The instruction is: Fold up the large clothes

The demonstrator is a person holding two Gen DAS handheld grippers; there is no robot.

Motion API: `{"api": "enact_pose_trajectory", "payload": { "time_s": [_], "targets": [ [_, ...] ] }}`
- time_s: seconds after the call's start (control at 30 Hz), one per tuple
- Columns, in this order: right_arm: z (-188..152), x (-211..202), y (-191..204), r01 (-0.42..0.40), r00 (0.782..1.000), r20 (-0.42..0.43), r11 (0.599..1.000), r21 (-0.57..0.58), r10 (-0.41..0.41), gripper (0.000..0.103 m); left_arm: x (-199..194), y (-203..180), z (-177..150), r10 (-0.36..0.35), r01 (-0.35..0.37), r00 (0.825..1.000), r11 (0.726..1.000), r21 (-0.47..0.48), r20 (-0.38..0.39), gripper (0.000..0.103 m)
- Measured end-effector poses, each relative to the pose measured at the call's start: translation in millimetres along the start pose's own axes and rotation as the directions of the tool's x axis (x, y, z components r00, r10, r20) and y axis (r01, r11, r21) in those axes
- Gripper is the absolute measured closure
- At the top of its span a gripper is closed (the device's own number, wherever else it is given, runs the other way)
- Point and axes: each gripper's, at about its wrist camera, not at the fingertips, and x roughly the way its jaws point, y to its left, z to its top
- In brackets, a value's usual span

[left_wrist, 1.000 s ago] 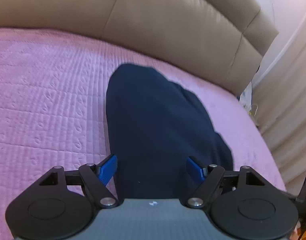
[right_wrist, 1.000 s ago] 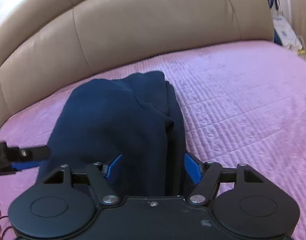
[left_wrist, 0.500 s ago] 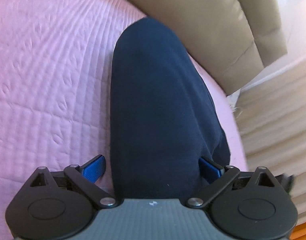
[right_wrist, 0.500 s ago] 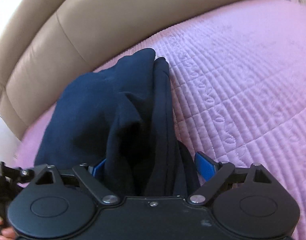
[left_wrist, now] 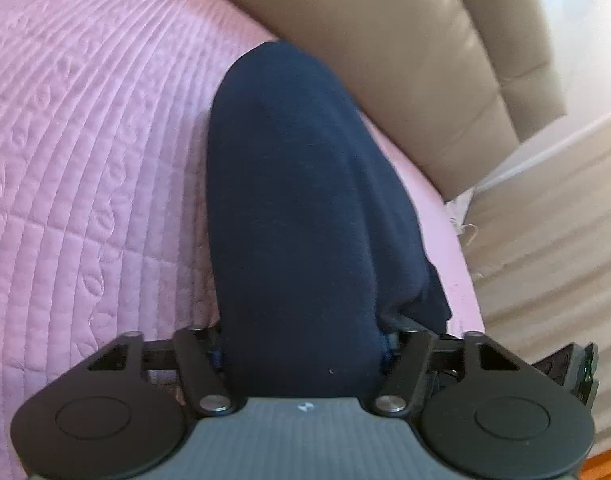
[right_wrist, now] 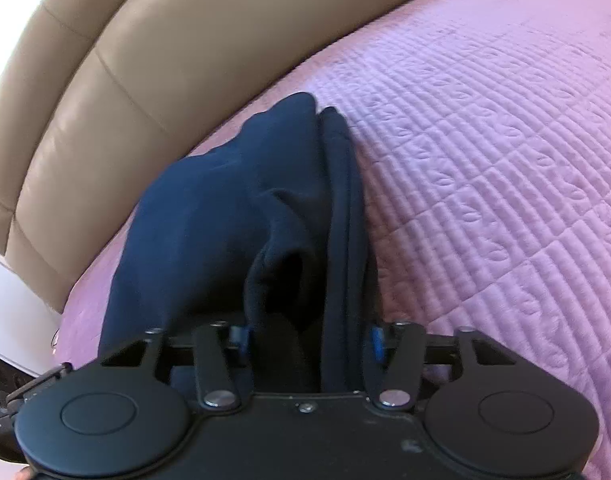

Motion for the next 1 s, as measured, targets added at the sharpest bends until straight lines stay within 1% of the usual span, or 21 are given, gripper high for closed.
{"api": "enact_pose_trajectory", "payload": {
  "time_s": [0.07, 0.1, 0.17, 0.27, 0.37, 0.5, 0.57, 0.63, 0.7, 0.73, 0.77, 0.8, 0.83, 0.87, 0.9, 0.93, 0.97, 1.0],
  "targets": [
    [0.3, -6.1, 8.9, -0.015, 1.000, -0.007, 1.000, -0.018, 0.015, 0.047, -12.3, -1.9, -0.9, -0.062, 0.061, 0.998, 0.998, 0.035, 0.024, 0.045],
    [0.7, -12.0, 13.4, -0.034, 0.999, -0.009, 0.999, -0.019, 0.034, 0.049, -21.9, -4.3, -0.9, -0.091, 0.089, 0.995, 0.995, 0.050, 0.034, 0.045],
    [-2.4, -26.3, 23.9, -0.080, 0.997, -0.005, 0.997, -0.023, 0.080, 0.050, -45.3, -8.3, -2.7, -0.139, 0.134, 0.989, 0.987, 0.083, 0.050, 0.045],
    [-15.8, -52.5, 45.1, -0.128, 0.992, 0.010, 0.991, -0.037, 0.129, 0.050, -83.9, -8.6, -10.1, -0.182, 0.174, 0.981, 0.979, 0.109, 0.067, 0.045],
    [-36.5, -79.1, 66.7, -0.163, 0.986, 0.026, 0.985, -0.056, 0.165, 0.050, -121.9, -6.4, -26.5, -0.210, 0.200, 0.974, 0.973, 0.120, 0.081, 0.045],
    [-66.7, -113.9, 84.2, -0.159, 0.986, 0.033, 0.983, -0.095, 0.163, 0.050, -160.2, -9.3, -56.4, -0.236, 0.225, 0.968, 0.966, 0.124, 0.084, 0.045],
    [-82.4, -132.1, 85.6, -0.141, 0.989, 0.032, 0.984, -0.104, 0.145, 0.050, -170.4, -11.4, -74.1, -0.252, 0.241, 0.965, 0.961, 0.133, 0.071, 0.045],
    [-98.5, -148.0, 81.2, -0.108, 0.993, 0.030, 0.987, -0.117, 0.112, 0.050, -172.4, -11.7, -92.8, -0.261, 0.252, 0.964, 0.958, 0.135, 0.051, 0.045],
    [-112.7, -154.0, 71.2, -0.075, 0.997, 0.013, 0.992, -0.104, 0.077, 0.050, -169.6, -4.9, -111.2, -0.251, 0.245, 0.968, 0.961, 0.127, 0.028, 0.045],
    [-119.7, -153.7, 63.2, -0.055, 0.998, 0.000, 0.995, -0.085, 0.055, 0.050, -165.1, -2.5, -121.7, -0.233, 0.230, 0.973, 0.965, 0.123, 0.009, 0.044],
    [-126.7, -150.0, 53.7, -0.028, 1.000, -0.013, 0.997, -0.068, 0.027, 0.050, -157.9, 1.8, -132.8, -0.201, 0.202, 0.979, 0.973, 0.107, -0.018, 0.043],
    [-133.7, -146.5, 45.3, 0.004, 1.000, -0.026, 0.998, -0.059, -0.005, 0.050, -151.0, 6.1, -142.7, -0.158, 0.161, 0.986, 0.983, 0.089, -0.045, 0.039],
    [-141.1, -139.8, 35.7, 0.053, 0.997, -0.049, 0.998, -0.046, -0.055, 0.050, -143.2, 10.9, -152.0, -0.092, 0.098, 0.992, 0.992, 0.076, -0.083, 0.036],
    [-145.9, -133.1, 28.9, 0.095, 0.992, -0.080, 0.995, -0.036, -0.098, 0.047, -137.0, 15.5, -159.2, -0.020, 0.029, 0.992, 0.997, 0.070, -0.123, 0.034],
    [-149.4, -129.5, 23.9, 0.128, 0.986, -0.103, 0.991, -0.024, -0.130, 0.036, -140.0, 16.5, -163.5, 0.000, 0.010, 0.992, 0.997, 0.075, -0.123, 0.032],
    [-150.9, -131.7, 21.9, 0.128, 0.986, -0.104, 0.992, -0.007, -0.128, 0.031, -149.3, 15.8, -164.8, -0.006, 0.014, 0.995, 0.997, 0.078, -0.100, 0.031],
    [-150.4, -136.6, 23.9, 0.126, 0.988, -0.089, 0.992, -0.006, -0.126, 0.031, -159.4, 12.5, -163.1, 0.009, 0.000, 0.996, 0.995, 0.095, -0.094, 0.031],
    [-148.1, -142.7, 28.4, 0.135, 0.988, -0.072, 0.991, -0.026, -0.136, 0.027, -167.9, 9.5, -160.8, 0.036, -0.024, 0.995, 0.993, 0.119, -0.092, 0.032]
  ]
}}
